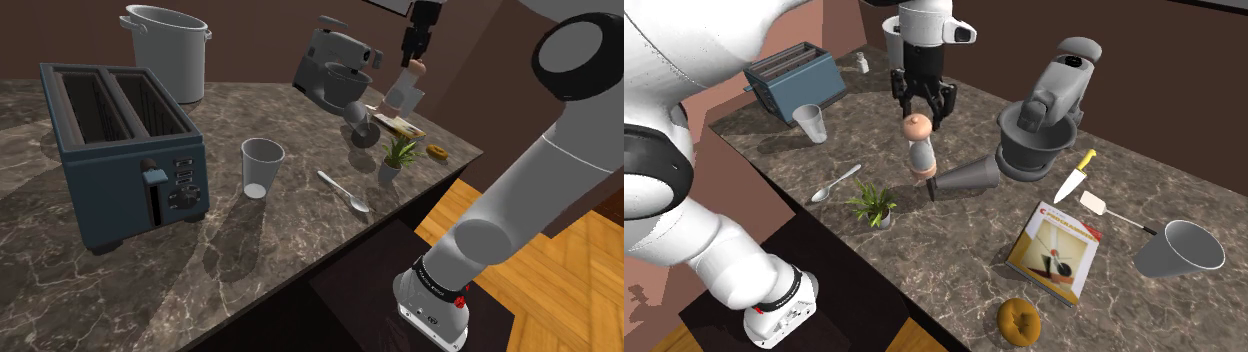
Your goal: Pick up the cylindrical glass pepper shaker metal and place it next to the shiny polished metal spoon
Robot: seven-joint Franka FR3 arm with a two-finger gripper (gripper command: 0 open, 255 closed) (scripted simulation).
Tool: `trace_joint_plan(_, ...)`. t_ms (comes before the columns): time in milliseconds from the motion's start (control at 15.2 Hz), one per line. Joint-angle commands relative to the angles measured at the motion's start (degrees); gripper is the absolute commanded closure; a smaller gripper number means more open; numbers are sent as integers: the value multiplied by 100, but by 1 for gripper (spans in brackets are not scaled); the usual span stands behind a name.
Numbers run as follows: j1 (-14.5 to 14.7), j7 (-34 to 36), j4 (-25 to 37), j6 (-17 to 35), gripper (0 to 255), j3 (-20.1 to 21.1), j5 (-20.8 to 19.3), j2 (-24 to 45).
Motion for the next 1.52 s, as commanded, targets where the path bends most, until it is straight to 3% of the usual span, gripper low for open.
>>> trace_joint_plan(0, 110, 217, -182, -157, 255, 120, -71, -327)
trace_joint_plan(462, 431, 1028, -458, -785, 255, 650, -99, -1173)
trace_joint_plan(924, 700, 1948, -305, -1562, 255, 1287, 132, -1725)
trace_joint_plan(1452, 691, 2022, -1416, -887, 255, 1298, 124, -2159)
